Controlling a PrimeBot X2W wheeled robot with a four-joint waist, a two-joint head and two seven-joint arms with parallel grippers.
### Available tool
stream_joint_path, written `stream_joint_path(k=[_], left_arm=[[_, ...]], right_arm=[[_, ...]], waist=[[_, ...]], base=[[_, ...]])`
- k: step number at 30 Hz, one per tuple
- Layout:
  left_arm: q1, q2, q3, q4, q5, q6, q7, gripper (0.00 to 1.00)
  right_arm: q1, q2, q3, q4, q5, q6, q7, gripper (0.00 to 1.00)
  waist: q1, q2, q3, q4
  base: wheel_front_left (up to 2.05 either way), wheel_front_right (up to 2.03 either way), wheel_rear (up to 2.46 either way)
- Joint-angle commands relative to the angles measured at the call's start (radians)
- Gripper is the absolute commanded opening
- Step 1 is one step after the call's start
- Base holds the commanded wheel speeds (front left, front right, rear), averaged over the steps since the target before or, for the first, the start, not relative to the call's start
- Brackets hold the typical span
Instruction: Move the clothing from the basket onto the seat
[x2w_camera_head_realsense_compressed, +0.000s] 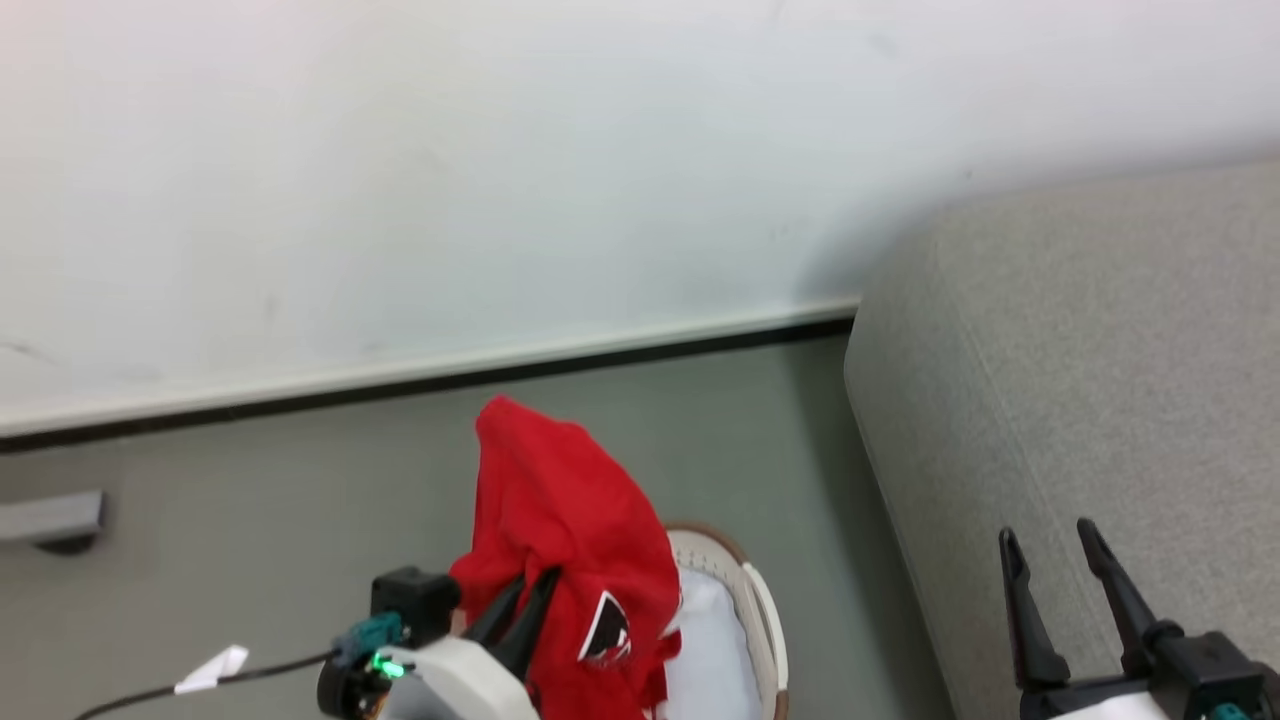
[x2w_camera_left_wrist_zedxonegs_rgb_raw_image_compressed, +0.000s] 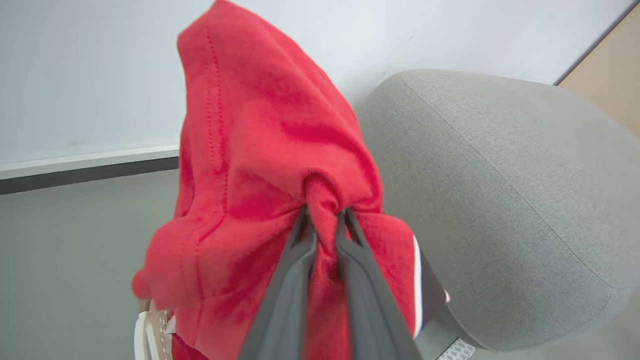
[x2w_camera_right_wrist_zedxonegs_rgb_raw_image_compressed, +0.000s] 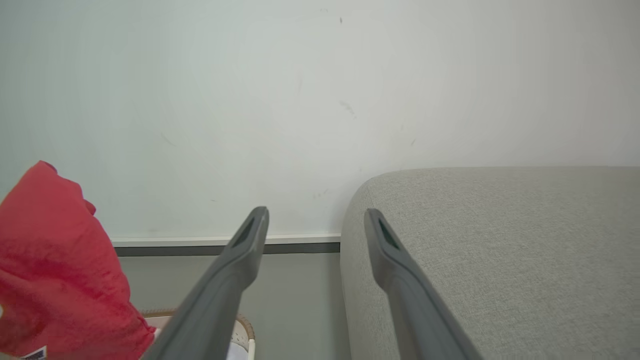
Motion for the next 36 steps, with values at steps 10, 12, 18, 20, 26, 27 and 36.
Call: stream_joint_path(k=[10,12,18,20,26,27,36], left_arm=[[0.119,0.076,0.024,-0.182,-0.032,0.068,0.018,0.0],[0.128,0.088,0.028,-0.212,-0.035,0.08,0.024,0.0],[0.138,0.112,0.033,-0.291,-0.036,0.1,0.037,0.0],[0.14,0.121,0.032,-0.324,-0.035,0.103,0.042,0.0],[0.112,0.146,0.014,-0.43,-0.012,0.094,0.08,0.0],[0.105,0.149,0.01,-0.446,-0.008,0.089,0.087,0.0],[0.053,0.145,-0.049,-0.518,0.022,0.021,0.122,0.0]], right_arm=[[0.078,-0.003,-0.001,-0.005,-0.037,-0.002,0.001,1.0],[0.081,-0.003,0.003,-0.007,-0.038,-0.002,0.001,1.0],[0.065,-0.003,0.03,-0.017,-0.054,-0.002,0.001,1.0],[0.052,-0.003,0.049,-0.021,-0.061,-0.002,0.001,1.0],[-0.011,-0.074,0.2,-0.007,-0.025,-0.002,0.001,1.0],[-0.028,-0.094,0.241,-0.003,-0.001,-0.002,0.001,1.0],[-0.225,-0.317,0.671,-0.044,0.38,-0.002,0.079,1.0]], waist=[[0.0004,0.0,-0.138,0.001],[0.0004,0.0,-0.144,0.0],[0.0004,0.0,-0.147,-0.002],[0.0004,0.0,-0.148,-0.003],[0.0004,0.0,-0.147,0.002],[0.0004,0.0,-0.147,0.005],[0.0004,0.0,-0.147,0.023]], base=[[0.0,0.0,0.0],[0.0,0.0,0.0],[0.0,0.0,0.0],[0.0,0.0,0.0],[0.0,0.0,0.0],[0.0,0.0,0.0],[0.0,0.0,0.0]])
